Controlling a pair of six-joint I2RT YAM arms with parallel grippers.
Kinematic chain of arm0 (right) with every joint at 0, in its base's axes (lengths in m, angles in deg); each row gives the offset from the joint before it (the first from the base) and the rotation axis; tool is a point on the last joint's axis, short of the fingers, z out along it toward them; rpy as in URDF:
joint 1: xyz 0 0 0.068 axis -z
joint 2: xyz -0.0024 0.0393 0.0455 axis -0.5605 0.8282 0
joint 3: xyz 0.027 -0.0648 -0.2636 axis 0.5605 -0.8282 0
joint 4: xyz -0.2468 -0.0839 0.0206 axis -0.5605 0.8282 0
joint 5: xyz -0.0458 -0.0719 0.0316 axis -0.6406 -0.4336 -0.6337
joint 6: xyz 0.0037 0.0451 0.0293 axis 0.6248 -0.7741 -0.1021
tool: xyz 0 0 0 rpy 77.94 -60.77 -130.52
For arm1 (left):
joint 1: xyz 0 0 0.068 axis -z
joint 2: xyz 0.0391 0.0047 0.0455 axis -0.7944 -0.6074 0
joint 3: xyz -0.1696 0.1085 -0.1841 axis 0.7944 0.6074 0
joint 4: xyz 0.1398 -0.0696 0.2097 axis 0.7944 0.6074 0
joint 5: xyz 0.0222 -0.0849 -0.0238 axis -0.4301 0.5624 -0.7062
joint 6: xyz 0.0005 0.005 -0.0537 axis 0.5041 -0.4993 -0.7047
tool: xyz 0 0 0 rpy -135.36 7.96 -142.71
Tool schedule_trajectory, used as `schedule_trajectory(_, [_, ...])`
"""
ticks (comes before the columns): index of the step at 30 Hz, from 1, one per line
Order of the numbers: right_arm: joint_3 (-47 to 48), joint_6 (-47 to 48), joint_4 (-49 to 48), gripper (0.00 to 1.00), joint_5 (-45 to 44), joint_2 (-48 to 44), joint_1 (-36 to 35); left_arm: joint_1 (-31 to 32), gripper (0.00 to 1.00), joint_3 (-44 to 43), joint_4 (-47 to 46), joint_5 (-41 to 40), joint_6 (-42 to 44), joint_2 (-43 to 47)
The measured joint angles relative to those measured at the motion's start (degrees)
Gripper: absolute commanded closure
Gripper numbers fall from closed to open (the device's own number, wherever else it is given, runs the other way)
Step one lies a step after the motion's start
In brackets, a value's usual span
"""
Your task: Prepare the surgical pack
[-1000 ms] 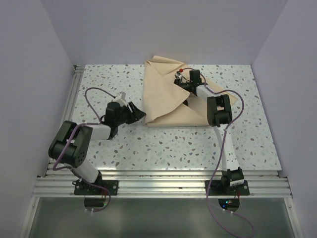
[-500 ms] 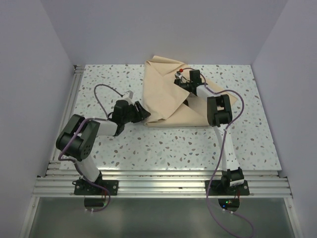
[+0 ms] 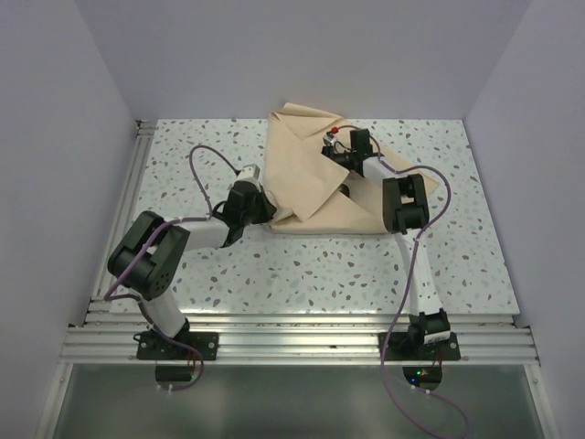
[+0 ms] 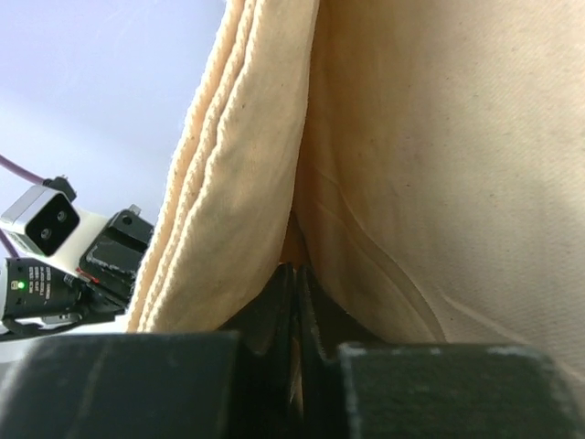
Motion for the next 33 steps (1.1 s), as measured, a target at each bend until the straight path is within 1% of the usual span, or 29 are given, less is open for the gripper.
schedule_trajectory(3, [-1.16,-0.07,-0.28,0.78,-0.35,-0.74,0.11,0.00,1.00,-0.24,0.26,-1.42,-0.42,0.02])
schedule_trajectory(6, [-3.50,0.00,-0.72,0.70,-2.01,-2.23,0.20,0.15,1.00,-0.20,0.55,-2.10,-0.37,0.33])
schedule_trajectory(8, [-7.02,-0.48,-2.14,0.64,-3.78,-4.26,0.28,0.24,1.00,0.24,0.90,-2.56,-0.33,0.96])
schedule_trajectory(12, [-16.11,-2.86,-5.62,0.56,-6.88,-9.73,1.55,0.42,1.00,2.99,1.51,-3.02,-0.59,3.69])
schedule_trajectory(14, [-20.28,-3.72,-7.08,0.53,-8.94,-12.70,3.28,0.42,1.00,4.70,1.68,-3.26,-1.20,5.27])
schedule_trajectory(16, [-24.35,-4.37,-8.70,0.47,-11.23,-15.98,5.49,0.44,1.00,6.58,1.70,-3.61,-1.77,7.04])
schedule_trajectory(22, [-35.91,-6.54,-14.40,0.44,-16.09,-26.88,11.67,0.44,1.00,11.39,2.84,-4.59,-2.78,12.44])
schedule_trajectory(27, [-45.72,-7.67,-17.57,0.42,-17.44,-35.43,11.69,0.66,1.00,14.80,3.19,-5.42,-3.39,16.13])
schedule_trajectory(30, [-51.12,-4.94,-13.49,0.41,-19.47,-40.46,10.14,0.76,1.00,16.39,3.06,-5.79,-3.78,17.77])
schedule_trajectory(33, [-53.46,-0.96,-7.34,0.41,-22.95,-44.06,7.98,0.81,1.00,17.53,3.10,-6.16,-4.17,19.10])
